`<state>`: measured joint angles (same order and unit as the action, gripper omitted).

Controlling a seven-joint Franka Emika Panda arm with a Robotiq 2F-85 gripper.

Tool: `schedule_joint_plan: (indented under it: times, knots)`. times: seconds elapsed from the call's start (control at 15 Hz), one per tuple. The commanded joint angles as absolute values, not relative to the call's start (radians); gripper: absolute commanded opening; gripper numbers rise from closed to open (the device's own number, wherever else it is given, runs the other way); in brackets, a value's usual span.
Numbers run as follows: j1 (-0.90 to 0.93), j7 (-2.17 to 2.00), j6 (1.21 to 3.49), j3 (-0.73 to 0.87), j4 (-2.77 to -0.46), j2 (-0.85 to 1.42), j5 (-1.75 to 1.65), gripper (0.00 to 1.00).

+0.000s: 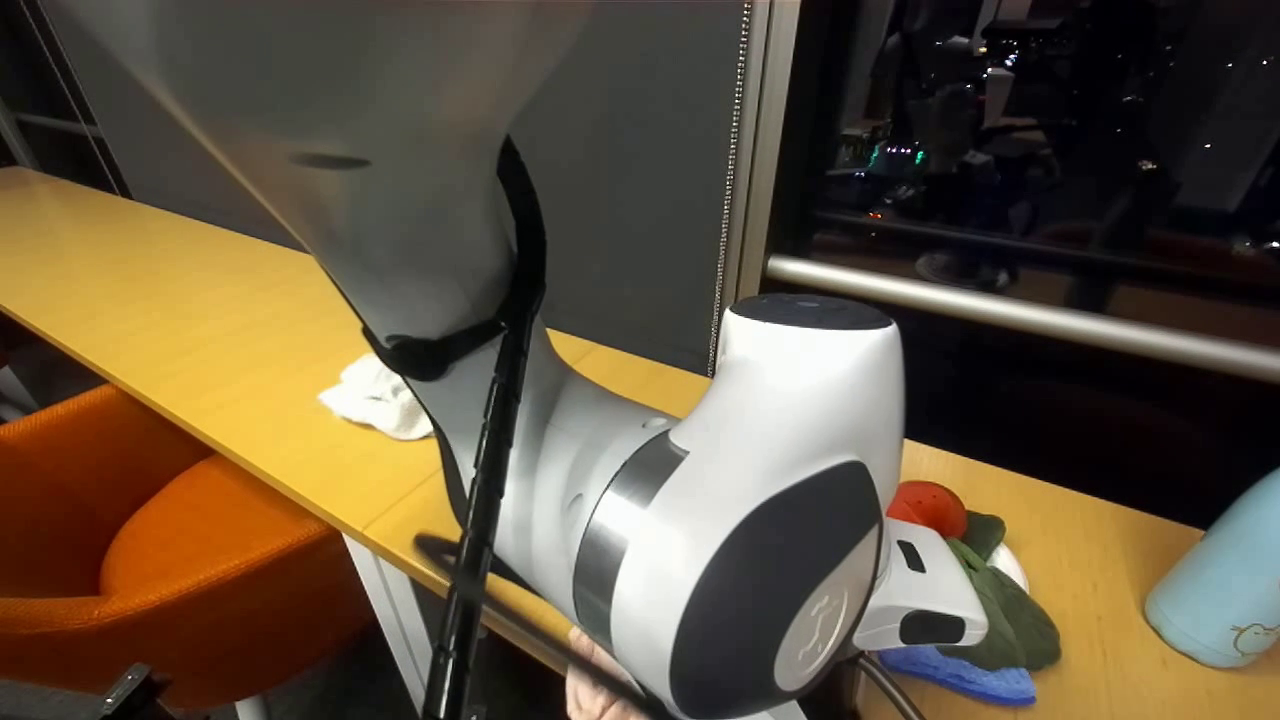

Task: Fold the light pink shirt on the right and then move it to the left

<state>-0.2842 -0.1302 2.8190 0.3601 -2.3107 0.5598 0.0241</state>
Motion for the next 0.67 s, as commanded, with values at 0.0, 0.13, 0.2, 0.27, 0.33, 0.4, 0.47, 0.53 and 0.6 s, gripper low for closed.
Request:
schedule_joint_plan:
  times: [0.0,0.13,0.2,0.27,0.33,0.4,0.47,0.53,0.6]
  knots:
    - [-0.260,-0.146,2.853,0.373,-2.309,0.545,0.018,0.01]
    - [-0.242,-0.156,2.840,0.386,-2.290,0.528,0.010,0.00]
    - [-0.232,-0.162,2.833,0.392,-2.273,0.526,0.006,0.03]
    - [-0.219,-0.172,2.825,0.396,-2.254,0.521,0.003,0.03]
    - [-0.208,-0.179,2.822,0.401,-2.236,0.518,-0.001,0.03]
    - [-0.196,-0.188,2.820,0.404,-2.222,0.509,-0.002,0.03]
    - [-0.187,-0.193,2.821,0.406,-2.207,0.502,-0.004,0.03]
    - [-0.175,-0.202,2.817,0.408,-2.193,0.491,-0.005,0.03]
    - [-0.167,-0.210,2.817,0.407,-2.176,0.489,-0.003,0.03]
